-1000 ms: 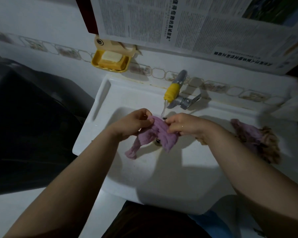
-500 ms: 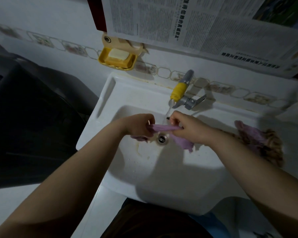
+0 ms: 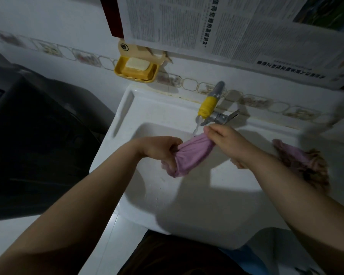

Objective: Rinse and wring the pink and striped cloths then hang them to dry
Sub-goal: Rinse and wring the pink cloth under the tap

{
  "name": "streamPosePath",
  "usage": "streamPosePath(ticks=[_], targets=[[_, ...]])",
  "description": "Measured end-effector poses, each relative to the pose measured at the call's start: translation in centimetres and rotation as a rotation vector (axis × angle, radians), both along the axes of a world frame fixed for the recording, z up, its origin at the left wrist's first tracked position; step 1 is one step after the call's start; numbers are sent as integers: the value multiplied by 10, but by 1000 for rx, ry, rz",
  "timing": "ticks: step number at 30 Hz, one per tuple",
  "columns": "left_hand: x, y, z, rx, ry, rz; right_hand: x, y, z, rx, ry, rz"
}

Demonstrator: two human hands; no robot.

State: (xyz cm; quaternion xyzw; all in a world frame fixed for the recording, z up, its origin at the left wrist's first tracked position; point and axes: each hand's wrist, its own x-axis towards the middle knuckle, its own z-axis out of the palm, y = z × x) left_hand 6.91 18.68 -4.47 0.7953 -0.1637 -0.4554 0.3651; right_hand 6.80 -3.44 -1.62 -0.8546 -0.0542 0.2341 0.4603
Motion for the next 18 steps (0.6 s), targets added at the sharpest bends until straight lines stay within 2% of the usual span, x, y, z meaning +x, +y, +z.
streamPosePath(ticks=[2, 4, 6, 9, 11, 13, 16, 18], targets=[[2, 7, -1, -111, 104, -1, 2, 4, -9, 114, 43, -196], [2, 13, 0, -286, 158, 95, 5, 9, -18, 250, 108, -401], [1, 12, -2, -427, 178, 332, 7, 13, -24, 424, 242, -562], [1, -8, -12, -430, 87, 779, 9, 24, -26, 574, 454, -689], [3, -31, -9, -360, 10, 1017, 3, 40, -27, 440, 405, -692], [2, -57, -4, -358, 83, 1235, -6, 60, -29, 266, 250, -597], [-6, -91, 2, -412, 292, 1284, 0, 67, -37, 21, -14, -584], [-8, -100, 3, -379, 240, 1275, 12, 60, -34, -73, -96, -650]])
